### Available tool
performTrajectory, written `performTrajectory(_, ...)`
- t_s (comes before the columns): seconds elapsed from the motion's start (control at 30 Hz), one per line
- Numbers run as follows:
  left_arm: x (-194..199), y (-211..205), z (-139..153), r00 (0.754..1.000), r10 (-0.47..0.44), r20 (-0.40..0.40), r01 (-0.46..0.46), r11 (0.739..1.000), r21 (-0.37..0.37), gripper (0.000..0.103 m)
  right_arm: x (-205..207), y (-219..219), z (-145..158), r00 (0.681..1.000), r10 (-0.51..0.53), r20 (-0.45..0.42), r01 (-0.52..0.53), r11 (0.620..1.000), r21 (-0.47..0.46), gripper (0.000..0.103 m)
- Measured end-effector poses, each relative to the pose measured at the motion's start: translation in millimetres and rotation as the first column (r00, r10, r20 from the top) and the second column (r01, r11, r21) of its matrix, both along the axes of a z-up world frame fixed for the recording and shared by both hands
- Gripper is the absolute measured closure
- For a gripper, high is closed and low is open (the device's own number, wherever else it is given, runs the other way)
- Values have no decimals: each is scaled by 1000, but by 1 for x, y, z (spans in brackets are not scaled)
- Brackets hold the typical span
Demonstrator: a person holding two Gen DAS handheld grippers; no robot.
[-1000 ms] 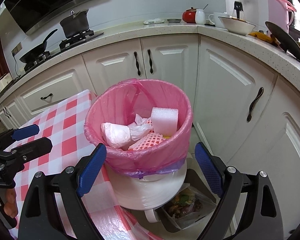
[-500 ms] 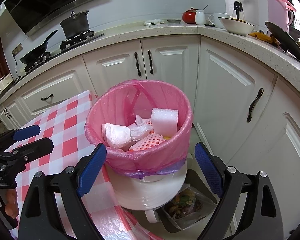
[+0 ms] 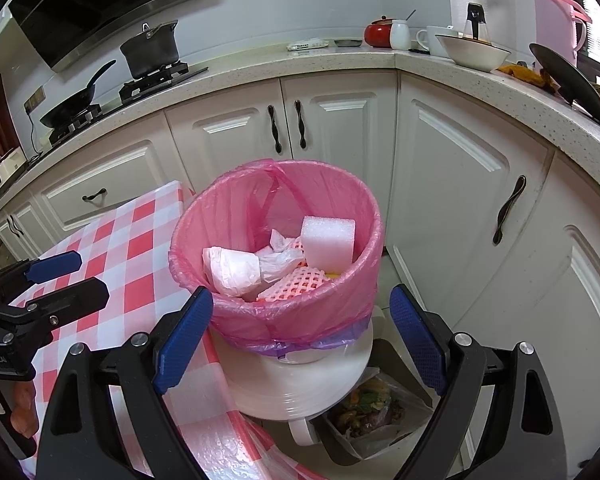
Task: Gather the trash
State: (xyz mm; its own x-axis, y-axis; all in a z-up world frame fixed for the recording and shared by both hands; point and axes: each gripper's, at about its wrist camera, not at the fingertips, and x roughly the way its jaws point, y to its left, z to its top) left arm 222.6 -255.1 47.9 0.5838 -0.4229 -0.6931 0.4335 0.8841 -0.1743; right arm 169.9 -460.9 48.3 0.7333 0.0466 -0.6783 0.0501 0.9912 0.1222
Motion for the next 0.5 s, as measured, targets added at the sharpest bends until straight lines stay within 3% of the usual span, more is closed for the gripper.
performTrajectory(0.5,-1,-3,-2,1000,-6,0,6,1000,-3,9,0,-1,0,1000,0,-1,0,1000,1,18)
